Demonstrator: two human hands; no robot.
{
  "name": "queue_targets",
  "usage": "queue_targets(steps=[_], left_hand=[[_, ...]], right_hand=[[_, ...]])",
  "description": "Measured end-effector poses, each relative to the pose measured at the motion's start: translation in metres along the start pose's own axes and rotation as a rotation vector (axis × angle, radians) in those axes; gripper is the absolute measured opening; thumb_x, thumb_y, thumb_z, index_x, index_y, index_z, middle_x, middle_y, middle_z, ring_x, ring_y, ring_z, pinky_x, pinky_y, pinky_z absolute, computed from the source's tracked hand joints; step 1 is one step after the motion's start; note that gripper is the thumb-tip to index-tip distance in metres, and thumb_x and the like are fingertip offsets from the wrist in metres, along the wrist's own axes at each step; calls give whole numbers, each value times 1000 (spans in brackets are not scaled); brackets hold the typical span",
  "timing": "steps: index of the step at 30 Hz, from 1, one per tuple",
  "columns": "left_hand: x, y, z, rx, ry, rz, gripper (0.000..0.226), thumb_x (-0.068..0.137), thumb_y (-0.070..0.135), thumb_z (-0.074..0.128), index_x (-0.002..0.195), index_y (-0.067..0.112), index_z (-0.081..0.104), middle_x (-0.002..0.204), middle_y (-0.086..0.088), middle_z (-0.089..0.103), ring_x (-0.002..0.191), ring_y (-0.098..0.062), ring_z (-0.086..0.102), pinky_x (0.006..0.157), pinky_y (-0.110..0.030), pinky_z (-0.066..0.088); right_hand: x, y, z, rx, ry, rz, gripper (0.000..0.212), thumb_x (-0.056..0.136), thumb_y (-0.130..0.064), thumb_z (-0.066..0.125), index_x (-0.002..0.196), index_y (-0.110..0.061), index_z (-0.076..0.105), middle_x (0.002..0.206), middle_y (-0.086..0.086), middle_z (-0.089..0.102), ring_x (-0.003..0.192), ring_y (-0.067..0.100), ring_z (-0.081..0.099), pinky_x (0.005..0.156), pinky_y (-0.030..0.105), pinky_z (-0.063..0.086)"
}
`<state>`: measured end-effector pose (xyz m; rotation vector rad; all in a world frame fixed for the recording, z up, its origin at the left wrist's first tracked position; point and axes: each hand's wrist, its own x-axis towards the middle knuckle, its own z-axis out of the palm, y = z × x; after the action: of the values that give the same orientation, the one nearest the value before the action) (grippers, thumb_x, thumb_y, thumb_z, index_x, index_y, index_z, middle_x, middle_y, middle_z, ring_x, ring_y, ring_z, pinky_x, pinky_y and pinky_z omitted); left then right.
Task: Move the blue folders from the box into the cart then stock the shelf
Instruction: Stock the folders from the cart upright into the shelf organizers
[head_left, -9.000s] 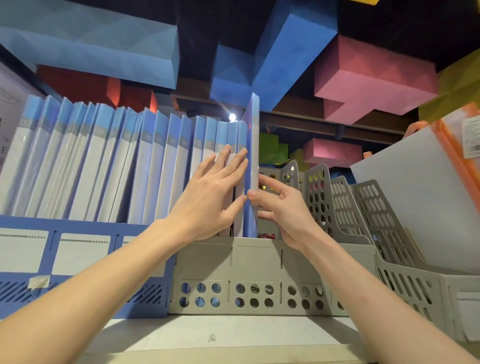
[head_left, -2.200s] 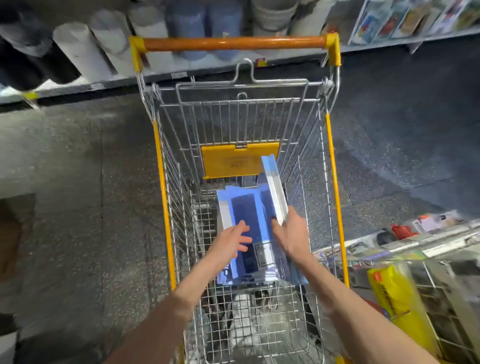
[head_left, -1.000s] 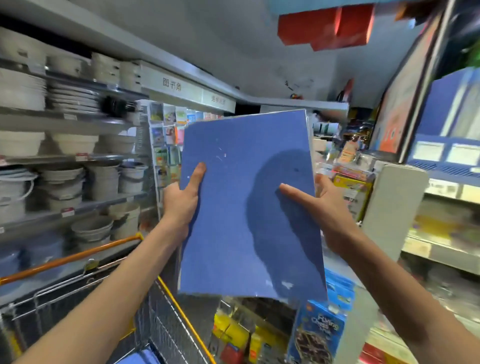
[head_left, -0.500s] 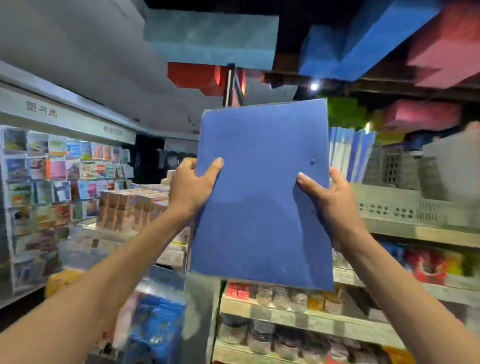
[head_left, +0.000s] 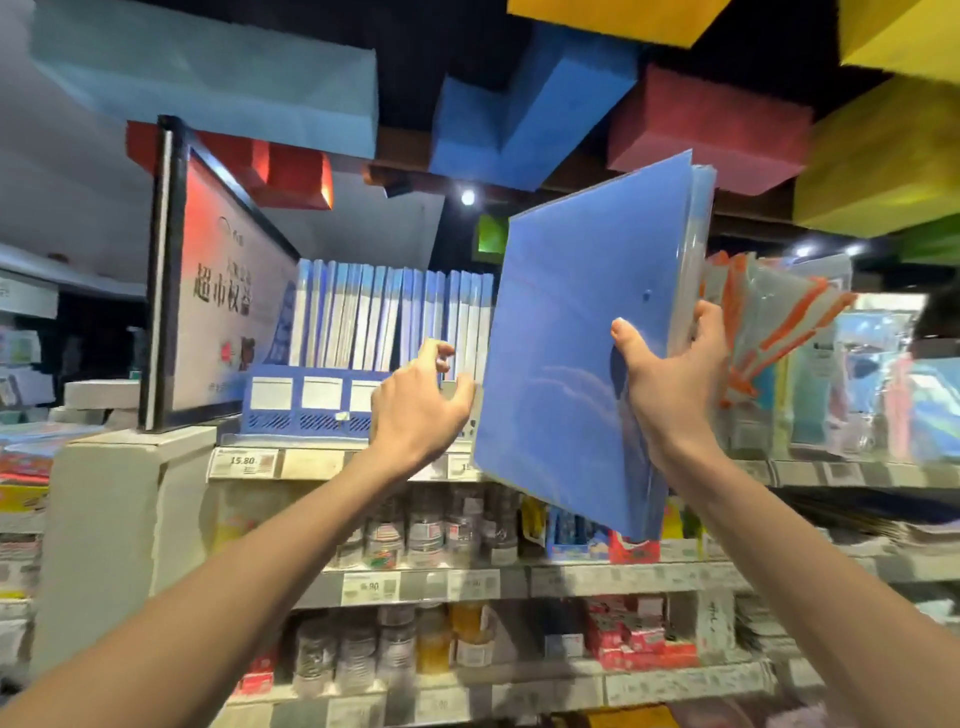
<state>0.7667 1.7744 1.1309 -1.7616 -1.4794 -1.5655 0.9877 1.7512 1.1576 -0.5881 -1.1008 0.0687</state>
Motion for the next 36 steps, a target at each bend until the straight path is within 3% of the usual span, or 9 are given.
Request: queue_targets(steps=[5,10,14,18,22,24,30,33,36], left_hand=[[30,-1,69,173,-64,244,41,99,38,50,136,22,52,120,-3,71,89,-26,70,78,-40,54],[76,-21,128,250,-67,464,46,98,35,51,140,19,54,128,-3,67,92,-26,70,80,-38,54],[126,-40,178,306,-54,518,51,96,38,50,143,19,53,148,-10,53,113,-29,66,94,-42,53],[170,-59,217,433,-125,602,68,93,49,23,155,23,36,163,-15,27,152,-32,25,120,-45,26],[201,-81,250,483,-133,673,72,92,55,12,158,31,27,168,-9,6,155,-31,-7,125,-45,5],[209,-90,262,481,-142,684,69,95,54,12,158,30,27,168,-3,-1,154,-28,-15,127,-46,4],[214,-110,280,404,-22,702,60,98,45,33,151,21,46,166,-2,19,156,-23,4,126,-42,14],[223,-105,272,349,70,690,50,93,44,40,124,19,70,157,-6,41,153,-27,23,123,-42,22],[232,-110,261,292,70,686,40,92,39,45,110,21,75,151,-6,49,149,-27,33,114,-45,35]], right_hand=[[43,43,-2,-136,125,-69,39,84,-35,74,113,-18,54,89,-20,58,80,4,57,73,28,47],[90,90,17,-226,145,-107,42,87,-35,72,120,-18,52,103,-9,61,85,9,56,60,3,34],[134,130,52,-207,199,-117,42,86,-33,74,117,-15,53,98,-7,59,80,12,55,64,18,41],[167,170,86,-175,225,-111,41,82,-34,76,112,-16,53,89,-9,58,75,16,57,67,31,46],[188,200,117,-188,221,-97,39,85,-33,75,112,-18,53,80,-19,53,73,12,55,56,21,36],[191,208,128,-183,210,-86,39,84,-32,75,114,-20,53,80,-21,53,70,5,55,57,21,38],[201,229,176,-166,147,-34,38,80,-34,75,110,-25,54,89,-13,62,84,17,61,67,30,45],[200,239,199,-151,99,14,39,78,-34,75,111,-27,55,89,-13,61,90,20,62,76,39,55],[201,247,214,-136,58,27,40,78,-34,76,112,-28,56,92,-12,60,94,20,60,80,39,54]])
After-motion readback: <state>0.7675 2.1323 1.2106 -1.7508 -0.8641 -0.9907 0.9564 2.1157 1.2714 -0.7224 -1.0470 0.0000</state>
